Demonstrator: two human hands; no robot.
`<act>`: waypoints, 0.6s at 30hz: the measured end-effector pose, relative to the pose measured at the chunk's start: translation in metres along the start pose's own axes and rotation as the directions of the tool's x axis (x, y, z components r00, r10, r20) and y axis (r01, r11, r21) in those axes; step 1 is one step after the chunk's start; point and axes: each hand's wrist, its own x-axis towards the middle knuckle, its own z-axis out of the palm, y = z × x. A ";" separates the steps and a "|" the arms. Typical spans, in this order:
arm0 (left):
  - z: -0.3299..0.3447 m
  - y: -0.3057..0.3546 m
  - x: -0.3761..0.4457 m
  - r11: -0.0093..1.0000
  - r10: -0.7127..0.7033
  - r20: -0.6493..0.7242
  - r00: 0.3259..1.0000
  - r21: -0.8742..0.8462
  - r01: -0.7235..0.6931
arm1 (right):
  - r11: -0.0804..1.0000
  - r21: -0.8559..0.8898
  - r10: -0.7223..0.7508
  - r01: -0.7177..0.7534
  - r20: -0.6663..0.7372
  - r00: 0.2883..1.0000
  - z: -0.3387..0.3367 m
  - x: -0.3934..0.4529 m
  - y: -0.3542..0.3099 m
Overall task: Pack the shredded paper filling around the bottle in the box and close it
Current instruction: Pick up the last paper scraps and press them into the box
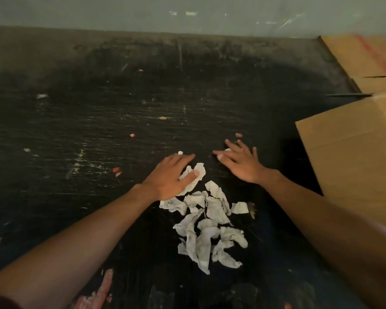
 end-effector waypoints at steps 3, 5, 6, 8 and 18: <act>0.001 0.013 -0.025 0.988 0.107 0.133 0.985 0.098 -0.120 | 0.995 0.019 -0.102 0.101 0.022 0.995 0.015 -0.037 -0.011; 0.005 0.018 -0.039 0.971 0.123 0.225 0.967 0.175 -0.165 | 0.988 0.040 -0.148 0.146 0.046 0.988 0.023 -0.063 -0.014; 0.007 0.019 -0.046 0.961 0.117 0.267 0.956 0.213 -0.178 | 0.986 0.036 -0.167 0.165 0.069 0.984 0.026 -0.077 -0.015; 0.015 0.021 -0.057 0.939 0.112 0.320 0.941 0.277 -0.206 | 0.981 -0.001 -0.191 0.193 0.126 0.973 0.034 -0.101 -0.017; 0.075 0.010 -0.097 0.870 0.243 0.167 0.956 0.398 -0.291 | 0.906 -0.273 -0.332 0.324 0.015 0.943 0.105 -0.161 -0.039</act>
